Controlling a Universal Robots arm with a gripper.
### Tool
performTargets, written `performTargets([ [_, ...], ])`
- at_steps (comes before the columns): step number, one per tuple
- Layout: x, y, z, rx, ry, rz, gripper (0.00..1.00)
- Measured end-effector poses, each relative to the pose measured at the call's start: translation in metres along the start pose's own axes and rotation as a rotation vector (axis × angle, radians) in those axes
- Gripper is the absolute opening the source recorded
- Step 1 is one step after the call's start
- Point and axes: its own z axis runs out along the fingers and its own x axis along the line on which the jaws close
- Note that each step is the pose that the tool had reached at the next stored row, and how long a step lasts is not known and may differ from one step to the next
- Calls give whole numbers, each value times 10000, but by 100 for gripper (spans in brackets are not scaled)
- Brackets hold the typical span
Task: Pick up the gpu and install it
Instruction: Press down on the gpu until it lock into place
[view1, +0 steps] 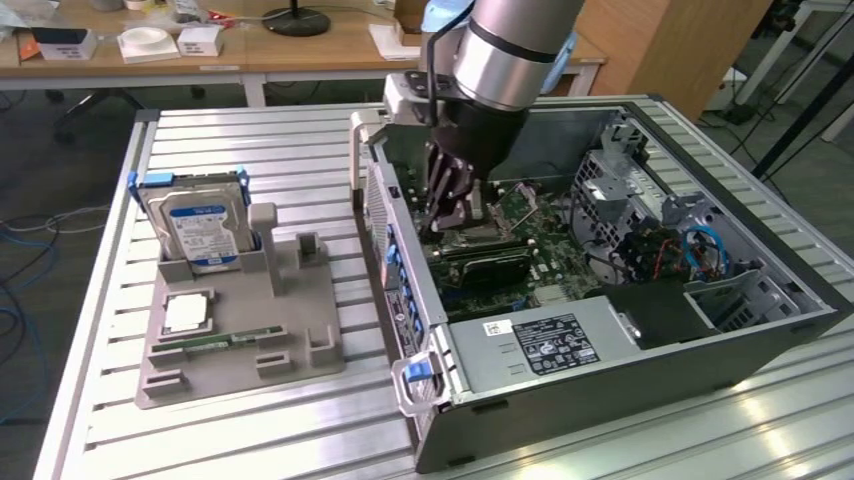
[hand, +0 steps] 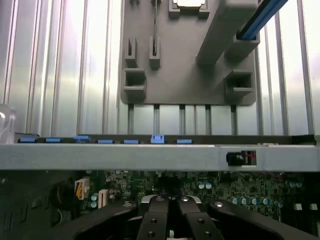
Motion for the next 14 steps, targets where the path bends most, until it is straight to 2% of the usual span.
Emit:
performTargets([
  [2, -1, -34, -1, 21, 14, -85, 11],
  [3, 0, -35, 0, 100, 28, -139, 11],
  [9, -1, -41, 0, 1194, 74, -428, 11],
  [10, -1, -51, 1, 1312, 76, -444, 11],
  [11, -2, -71, 6, 1361, 81, -459, 11],
  [14, -4, -161, 38, 1366, 161, -499, 11],
])
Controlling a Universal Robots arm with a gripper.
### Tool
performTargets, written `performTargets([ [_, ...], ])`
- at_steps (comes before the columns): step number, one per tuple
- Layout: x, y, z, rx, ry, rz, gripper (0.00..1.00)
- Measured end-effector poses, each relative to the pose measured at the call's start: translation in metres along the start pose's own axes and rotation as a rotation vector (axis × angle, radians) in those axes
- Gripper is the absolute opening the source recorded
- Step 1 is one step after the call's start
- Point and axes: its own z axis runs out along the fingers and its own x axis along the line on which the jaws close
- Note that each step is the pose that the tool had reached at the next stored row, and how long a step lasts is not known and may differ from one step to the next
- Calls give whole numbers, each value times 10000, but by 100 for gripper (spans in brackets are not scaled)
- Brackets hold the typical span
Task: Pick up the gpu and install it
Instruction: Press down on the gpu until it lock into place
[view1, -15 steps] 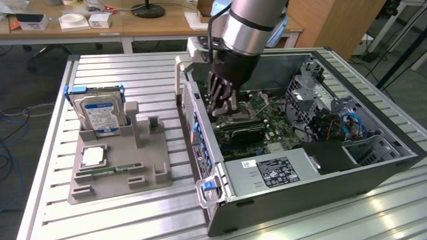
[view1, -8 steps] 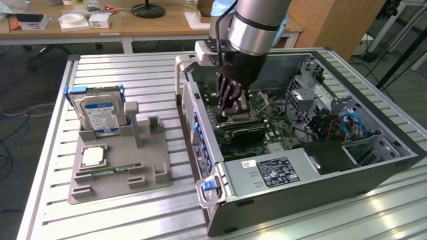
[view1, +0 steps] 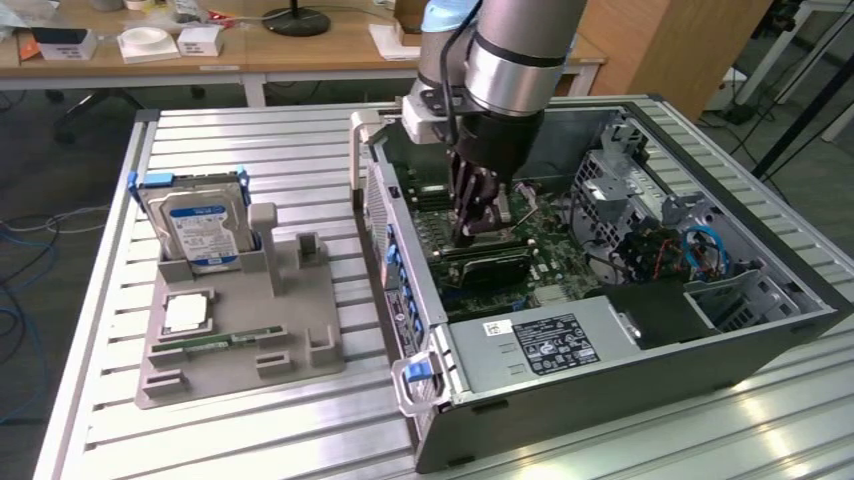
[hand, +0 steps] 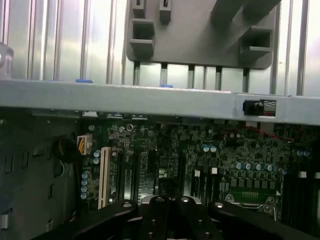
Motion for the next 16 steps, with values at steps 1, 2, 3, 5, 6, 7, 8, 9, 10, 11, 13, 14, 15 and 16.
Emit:
performTargets([
  [1, 1, -30, 14, -1, 26, -15, 11],
  [2, 1, -59, 29, -1, 47, -27, 11],
  [3, 1, -89, 44, -1, 70, -41, 11],
  [5, 2, -150, 76, -1, 121, -68, 11],
  [6, 2, -182, 92, -2, 147, -82, 11],
  [7, 2, -213, 106, -3, 175, -95, 11],
  [8, 2, -247, 123, -4, 201, -106, 11],
  [9, 2, -280, 137, -4, 221, -116, 11],
  [10, 2, -317, 151, -5, 238, -125, 11],
  [11, 2, -359, 163, -4, 251, -134, 11],
  [13, 3, -446, 183, -3, 258, -149, 11],
  [14, 4, -489, 189, -2, 259, -164, 11],
  [15, 5, -519, 189, -2, 261, -186, 11],
  [16, 6, -522, 189, -2, 260, -193, 11],
])
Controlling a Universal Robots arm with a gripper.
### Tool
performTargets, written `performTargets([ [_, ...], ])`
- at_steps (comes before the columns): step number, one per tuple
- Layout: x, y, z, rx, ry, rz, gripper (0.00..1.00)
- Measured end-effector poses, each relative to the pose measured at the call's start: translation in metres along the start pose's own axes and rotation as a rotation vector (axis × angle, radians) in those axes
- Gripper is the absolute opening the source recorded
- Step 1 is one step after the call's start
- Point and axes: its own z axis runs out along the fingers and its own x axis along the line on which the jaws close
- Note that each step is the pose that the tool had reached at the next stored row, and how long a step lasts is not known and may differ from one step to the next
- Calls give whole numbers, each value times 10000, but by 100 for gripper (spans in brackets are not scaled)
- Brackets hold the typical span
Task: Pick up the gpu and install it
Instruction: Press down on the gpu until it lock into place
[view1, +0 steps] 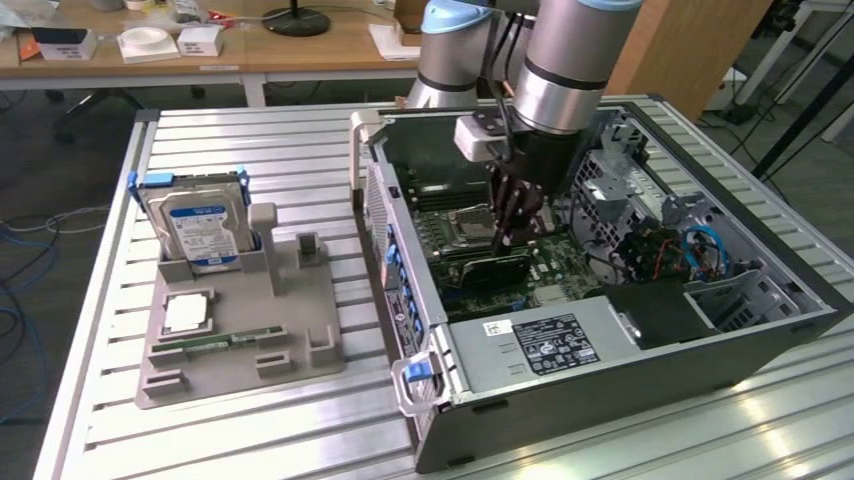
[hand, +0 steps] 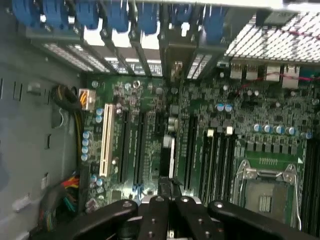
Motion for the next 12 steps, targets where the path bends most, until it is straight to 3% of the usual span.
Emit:
performTargets([
  [12, -37, -9, 115, 18, 12, 2, 11],
])
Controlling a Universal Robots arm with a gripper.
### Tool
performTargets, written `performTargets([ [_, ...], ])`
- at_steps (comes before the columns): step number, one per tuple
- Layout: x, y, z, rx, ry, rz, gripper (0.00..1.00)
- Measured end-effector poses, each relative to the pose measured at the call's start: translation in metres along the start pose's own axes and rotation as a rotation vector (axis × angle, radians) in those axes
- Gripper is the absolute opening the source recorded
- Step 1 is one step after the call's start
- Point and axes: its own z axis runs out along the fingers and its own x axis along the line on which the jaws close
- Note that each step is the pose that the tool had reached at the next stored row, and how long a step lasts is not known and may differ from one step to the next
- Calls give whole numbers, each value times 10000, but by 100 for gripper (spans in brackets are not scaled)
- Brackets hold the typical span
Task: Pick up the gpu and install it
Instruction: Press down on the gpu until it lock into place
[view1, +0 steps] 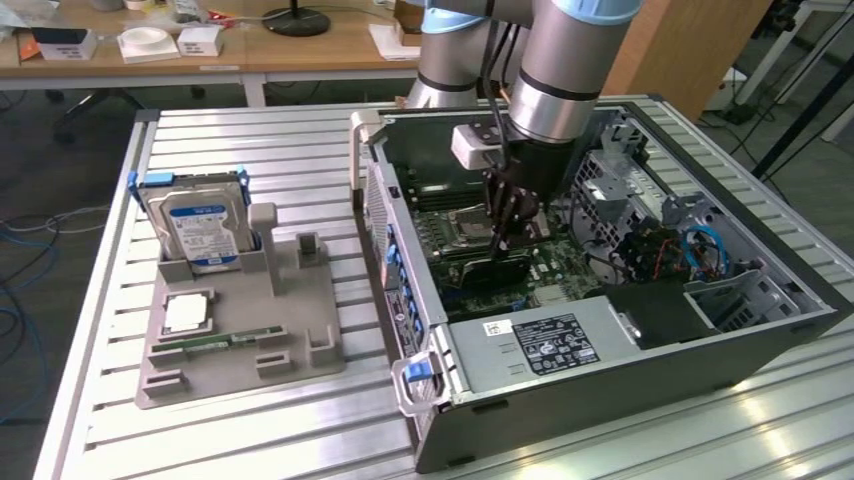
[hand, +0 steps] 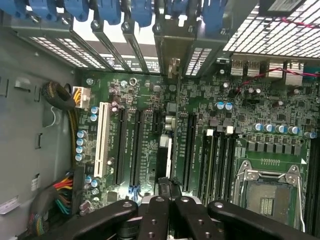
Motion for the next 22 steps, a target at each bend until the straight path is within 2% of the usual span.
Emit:
performTargets([
  [6, -1, -1, 22, -3, 5, 1, 11],
  [8, -3, 0, 5, -42, -20, 13, 11],
  [12, 6, 7, -124, -116, -9, 35, 11],
  [19, 22, 24, -405, -151, -11, 81, 11],
  [22, 26, 27, -468, -156, -12, 97, 11],
])
